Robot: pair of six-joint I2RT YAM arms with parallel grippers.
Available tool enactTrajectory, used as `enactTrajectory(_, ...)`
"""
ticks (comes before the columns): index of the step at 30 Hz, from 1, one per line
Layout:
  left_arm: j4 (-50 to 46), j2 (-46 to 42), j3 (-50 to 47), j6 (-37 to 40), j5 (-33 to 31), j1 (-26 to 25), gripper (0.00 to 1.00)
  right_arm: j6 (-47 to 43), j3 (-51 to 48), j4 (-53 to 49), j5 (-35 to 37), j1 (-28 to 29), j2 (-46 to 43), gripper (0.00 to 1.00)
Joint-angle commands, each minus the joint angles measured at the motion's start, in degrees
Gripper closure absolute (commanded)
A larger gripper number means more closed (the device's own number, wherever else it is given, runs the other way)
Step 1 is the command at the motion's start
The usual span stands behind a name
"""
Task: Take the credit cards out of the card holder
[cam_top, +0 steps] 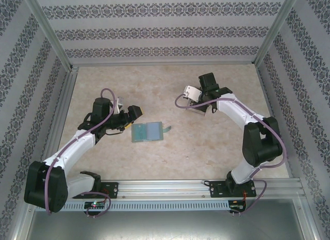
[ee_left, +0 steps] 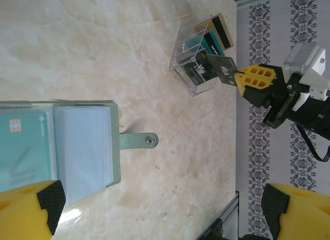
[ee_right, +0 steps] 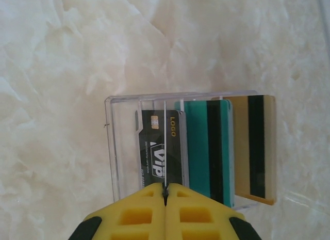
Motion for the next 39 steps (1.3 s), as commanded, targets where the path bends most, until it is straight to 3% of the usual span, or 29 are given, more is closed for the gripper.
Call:
enactTrajectory(1, -1.2, -0.8, 1.6, 1.7, -0.6, 0.3, 0.01, -0.6, 0.9, -0.7, -2.4, -0.6, 0.0, 1.00)
enactTrajectory(39, -1.2, -1.4, 0.3, 1.5, -0.5, 1.5, 0.01, -0.2, -0.9, 4.8, 3.8, -1.7, 8.4, 1.00)
